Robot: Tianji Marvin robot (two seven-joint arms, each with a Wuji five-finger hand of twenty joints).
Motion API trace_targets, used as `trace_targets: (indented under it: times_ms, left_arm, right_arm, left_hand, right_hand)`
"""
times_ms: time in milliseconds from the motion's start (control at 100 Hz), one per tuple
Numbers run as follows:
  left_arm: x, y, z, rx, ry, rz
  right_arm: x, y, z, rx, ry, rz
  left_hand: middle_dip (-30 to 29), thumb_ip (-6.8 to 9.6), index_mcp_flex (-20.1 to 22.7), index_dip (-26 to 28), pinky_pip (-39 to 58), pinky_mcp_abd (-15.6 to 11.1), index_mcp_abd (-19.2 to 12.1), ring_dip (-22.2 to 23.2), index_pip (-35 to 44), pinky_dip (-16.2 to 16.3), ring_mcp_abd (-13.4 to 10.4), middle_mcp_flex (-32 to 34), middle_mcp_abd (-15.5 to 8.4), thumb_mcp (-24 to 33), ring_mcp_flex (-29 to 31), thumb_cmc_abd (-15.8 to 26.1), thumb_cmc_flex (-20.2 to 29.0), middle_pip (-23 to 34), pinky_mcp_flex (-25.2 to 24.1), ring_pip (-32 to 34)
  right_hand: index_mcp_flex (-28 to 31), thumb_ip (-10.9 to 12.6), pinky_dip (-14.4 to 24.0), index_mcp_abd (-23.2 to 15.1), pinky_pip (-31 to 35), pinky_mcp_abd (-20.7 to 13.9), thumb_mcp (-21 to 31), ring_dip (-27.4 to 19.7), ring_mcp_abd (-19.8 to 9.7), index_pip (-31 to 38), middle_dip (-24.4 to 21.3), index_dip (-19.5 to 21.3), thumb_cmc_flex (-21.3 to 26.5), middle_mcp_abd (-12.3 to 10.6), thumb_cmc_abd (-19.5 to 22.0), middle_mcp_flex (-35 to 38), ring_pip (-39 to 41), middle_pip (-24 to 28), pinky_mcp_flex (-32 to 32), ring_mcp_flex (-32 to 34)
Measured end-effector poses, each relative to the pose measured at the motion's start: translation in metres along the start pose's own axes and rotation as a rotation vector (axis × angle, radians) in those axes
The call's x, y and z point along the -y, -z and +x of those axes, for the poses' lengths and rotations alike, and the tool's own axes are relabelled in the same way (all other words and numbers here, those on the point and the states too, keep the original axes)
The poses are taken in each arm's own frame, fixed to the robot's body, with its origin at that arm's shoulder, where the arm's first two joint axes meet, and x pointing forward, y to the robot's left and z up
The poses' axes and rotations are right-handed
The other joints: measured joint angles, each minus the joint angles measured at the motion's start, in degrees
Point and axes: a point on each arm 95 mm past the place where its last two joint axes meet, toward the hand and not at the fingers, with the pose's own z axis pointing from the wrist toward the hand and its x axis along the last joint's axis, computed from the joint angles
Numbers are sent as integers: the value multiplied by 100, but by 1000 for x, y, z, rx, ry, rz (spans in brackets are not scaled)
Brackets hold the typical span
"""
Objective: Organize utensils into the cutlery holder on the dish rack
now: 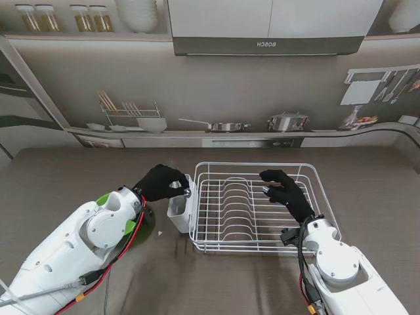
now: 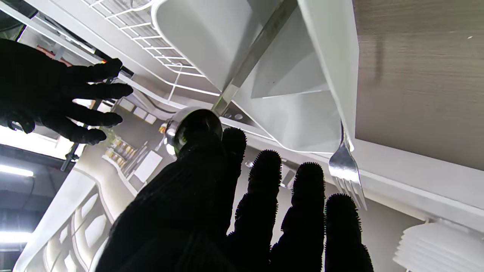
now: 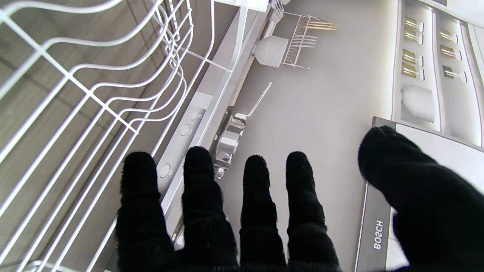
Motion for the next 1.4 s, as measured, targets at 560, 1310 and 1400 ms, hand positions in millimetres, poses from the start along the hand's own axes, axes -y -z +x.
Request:
trace_targets:
  times_ms: [560, 1310, 1400]
  left_arm:
    - [11, 6, -2, -11, -105, -57]
    - [15, 36, -1, 8, 13, 167]
    - [9, 42, 4, 2, 42, 184]
  right_arm:
    - [-1, 2, 6, -3, -3, -4]
    - [1, 3, 6, -7, 8, 3]
    - [0, 3, 6, -14, 20, 6]
  left_hand:
    - [-1244, 128, -872, -855, -1140, -116, 323, -677, -2028, -222, -176, -1090, 42, 1394, -730, -274, -1418, -729, -239, -988]
    - [-1518, 167, -1095, -1043, -2545, -188, 324, -1010, -2094, -279, -212, -1188, 18, 328, -918, 17, -1501, -759, -12, -1295]
    - [-1521, 168, -1164, -1055, -2551, -187, 324, -1011, -2140, -244, -212, -1258, 18, 267, -918, 17, -1490, -851, -12, -1341]
  right_hand:
    - [0, 0, 0, 0, 0, 0, 0, 0, 1, 0, 0, 0, 0, 1, 0, 0, -1, 0, 0, 0]
    - [0, 0, 0, 3, 0, 0, 0, 0, 2, 0, 0, 0, 0, 1, 0, -16, -8, 0, 0, 0]
    - [0, 0, 0, 3, 0, 0, 0, 0, 2, 0, 0, 0, 0, 1, 0, -17, -8, 0, 0, 0]
